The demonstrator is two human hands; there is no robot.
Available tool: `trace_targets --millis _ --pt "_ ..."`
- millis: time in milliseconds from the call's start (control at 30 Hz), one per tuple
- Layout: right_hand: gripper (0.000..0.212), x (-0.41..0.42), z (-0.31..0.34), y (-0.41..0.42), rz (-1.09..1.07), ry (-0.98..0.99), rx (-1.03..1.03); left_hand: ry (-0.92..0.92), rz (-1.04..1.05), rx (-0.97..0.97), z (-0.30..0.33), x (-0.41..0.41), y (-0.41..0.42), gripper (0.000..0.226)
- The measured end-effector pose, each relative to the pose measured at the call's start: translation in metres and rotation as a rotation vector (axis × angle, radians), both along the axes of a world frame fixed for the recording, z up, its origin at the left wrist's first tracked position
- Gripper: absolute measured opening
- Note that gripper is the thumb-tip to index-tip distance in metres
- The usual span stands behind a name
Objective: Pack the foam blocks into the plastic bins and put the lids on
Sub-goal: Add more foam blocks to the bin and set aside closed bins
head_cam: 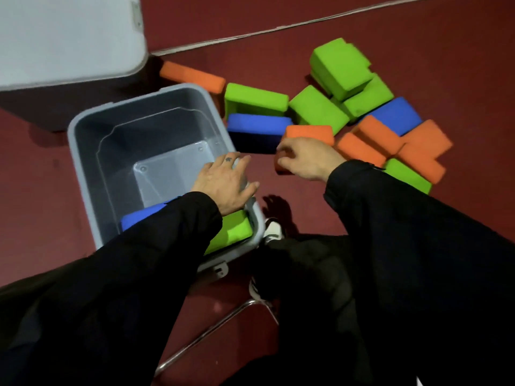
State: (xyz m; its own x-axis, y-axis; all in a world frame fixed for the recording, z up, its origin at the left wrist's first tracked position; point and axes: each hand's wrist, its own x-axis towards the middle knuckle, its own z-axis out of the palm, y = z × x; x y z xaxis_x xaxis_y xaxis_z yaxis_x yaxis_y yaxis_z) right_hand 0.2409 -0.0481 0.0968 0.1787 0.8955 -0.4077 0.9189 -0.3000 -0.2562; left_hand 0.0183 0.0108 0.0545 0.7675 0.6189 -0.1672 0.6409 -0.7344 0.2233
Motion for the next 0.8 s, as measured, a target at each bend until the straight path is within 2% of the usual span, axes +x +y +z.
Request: trace_targets --millis 133,300,433,500,533,600,667,767,800 --pt "0.041 0.072 -0.004 -0.05 -0.259 -0.048 -0.02 -0.012 -0.118 0.023 0.002 0.065 -0.005 0.069" --pt "0.053 0.127 -0.052 -0.087 -0.475 -0.102 -0.085 -0.004 -0.259 0.032 -0.011 0.135 -0.005 0.063" --pt "0.074 0.144 -0.091 -0.091 -0.613 -0.05 -0.066 0.013 -0.272 -0.013 -0.034 0.175 0.004 0.072" --pt "0.09 0.146 -0.11 -0.092 -0.627 -0.025 -0.078 0.021 -0.237 -0.053 -0.049 0.191 0.012 0.085" --pt "0.096 0.145 -0.117 -0.094 -0.61 -0.076 -0.067 0.037 -0.228 -0.053 -0.057 0.199 0.015 0.089" --pt "0.1 0.146 -0.131 -0.1 -0.525 -0.283 -0.032 0.123 -0.208 -0.047 -0.077 0.216 0.022 0.095" --pt "0.093 0.149 -0.139 -0.106 -0.434 -0.438 -0.01 0.191 -0.174 0.044 -0.096 0.225 0.023 0.096" --pt "0.08 0.158 -0.147 -0.109 -0.365 -0.502 0.004 0.192 -0.235 0.295 -0.116 0.223 0.01 0.063" --pt "0.076 0.159 -0.15 -0.111 -0.368 -0.488 0.013 0.152 -0.25 0.317 -0.121 0.22 0.004 0.051"
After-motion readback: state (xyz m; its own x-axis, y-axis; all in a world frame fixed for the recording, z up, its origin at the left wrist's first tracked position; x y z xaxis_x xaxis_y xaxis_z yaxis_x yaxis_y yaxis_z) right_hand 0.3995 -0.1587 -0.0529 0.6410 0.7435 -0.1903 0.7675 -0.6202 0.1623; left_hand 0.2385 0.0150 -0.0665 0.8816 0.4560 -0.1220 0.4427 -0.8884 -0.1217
